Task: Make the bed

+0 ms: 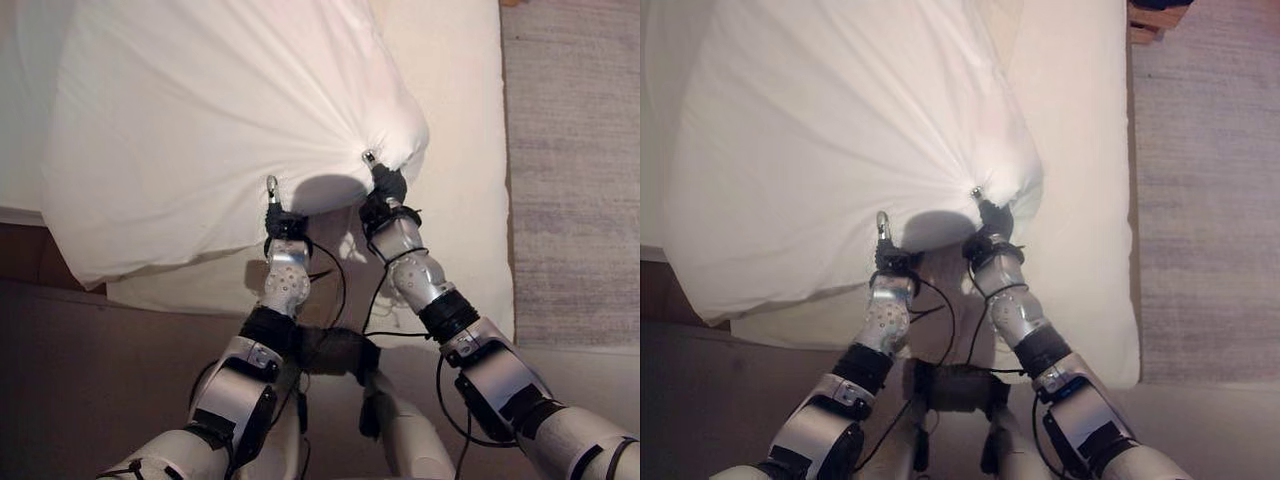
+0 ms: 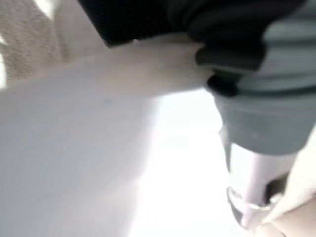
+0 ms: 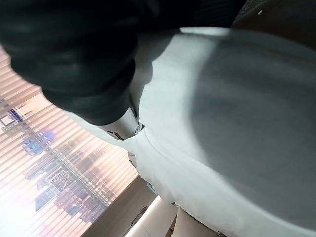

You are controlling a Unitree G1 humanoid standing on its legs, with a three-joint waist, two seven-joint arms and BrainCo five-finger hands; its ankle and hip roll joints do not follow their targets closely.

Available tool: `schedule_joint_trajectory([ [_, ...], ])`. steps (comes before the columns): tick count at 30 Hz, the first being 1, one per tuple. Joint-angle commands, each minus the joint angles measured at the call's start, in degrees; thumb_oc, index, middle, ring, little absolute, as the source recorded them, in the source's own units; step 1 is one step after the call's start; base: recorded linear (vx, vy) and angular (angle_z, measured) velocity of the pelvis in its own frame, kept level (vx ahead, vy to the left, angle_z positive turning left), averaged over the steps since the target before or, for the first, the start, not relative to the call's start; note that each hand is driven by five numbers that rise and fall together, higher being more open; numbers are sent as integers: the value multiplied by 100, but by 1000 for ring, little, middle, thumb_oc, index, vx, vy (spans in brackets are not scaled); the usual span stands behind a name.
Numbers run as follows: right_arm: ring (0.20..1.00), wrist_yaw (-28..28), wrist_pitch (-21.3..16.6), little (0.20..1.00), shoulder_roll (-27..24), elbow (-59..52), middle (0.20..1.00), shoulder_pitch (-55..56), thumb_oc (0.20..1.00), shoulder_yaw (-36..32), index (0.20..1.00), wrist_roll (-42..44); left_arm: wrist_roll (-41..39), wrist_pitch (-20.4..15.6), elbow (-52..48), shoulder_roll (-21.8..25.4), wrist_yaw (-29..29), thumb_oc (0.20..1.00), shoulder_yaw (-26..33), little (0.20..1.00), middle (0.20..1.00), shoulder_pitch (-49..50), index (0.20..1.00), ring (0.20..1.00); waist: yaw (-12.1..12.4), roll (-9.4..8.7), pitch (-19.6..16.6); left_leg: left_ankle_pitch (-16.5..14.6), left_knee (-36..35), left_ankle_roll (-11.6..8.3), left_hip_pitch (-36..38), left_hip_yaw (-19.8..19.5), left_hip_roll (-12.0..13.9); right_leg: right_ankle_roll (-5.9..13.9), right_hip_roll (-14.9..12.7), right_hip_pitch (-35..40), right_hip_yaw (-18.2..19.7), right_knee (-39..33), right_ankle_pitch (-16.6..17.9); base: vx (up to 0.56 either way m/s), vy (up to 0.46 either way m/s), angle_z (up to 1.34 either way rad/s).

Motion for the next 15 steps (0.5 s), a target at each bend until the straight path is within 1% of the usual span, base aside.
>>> schedule_joint_trajectory([
  [1, 200, -93, -1075, 200, -298, -798, 200, 824, 200, -853, 200, -276, 641, -683, 509, 810, 185, 1000, 923, 1000, 1000, -76, 1000, 1000, -231, -289, -647, -621, 37, -171, 265, 280, -203, 284, -107, -199, 432, 122, 21, 0, 0, 0],
  [7, 200, -73, -1121, 200, -302, -749, 200, 1028, 200, -985, 200, -239, 998, -704, 536, 1088, 286, 1000, 1157, 1000, 1000, 75, 1000, 1000, -188, -298, -673, -633, 24, -162, 272, 287, -216, 284, -111, -198, 421, 123, 10, 0, 0, 0],
  [15, 200, -41, -1164, 200, -277, -641, 200, 1129, 200, -1056, 200, -169, 1215, -699, 610, 1230, 355, 1000, 1310, 1000, 1000, 195, 1000, 1000, -165, -284, -655, -645, 19, -154, 271, 294, -231, 279, -138, -190, 402, 134, 10, 0, 0, 0],
])
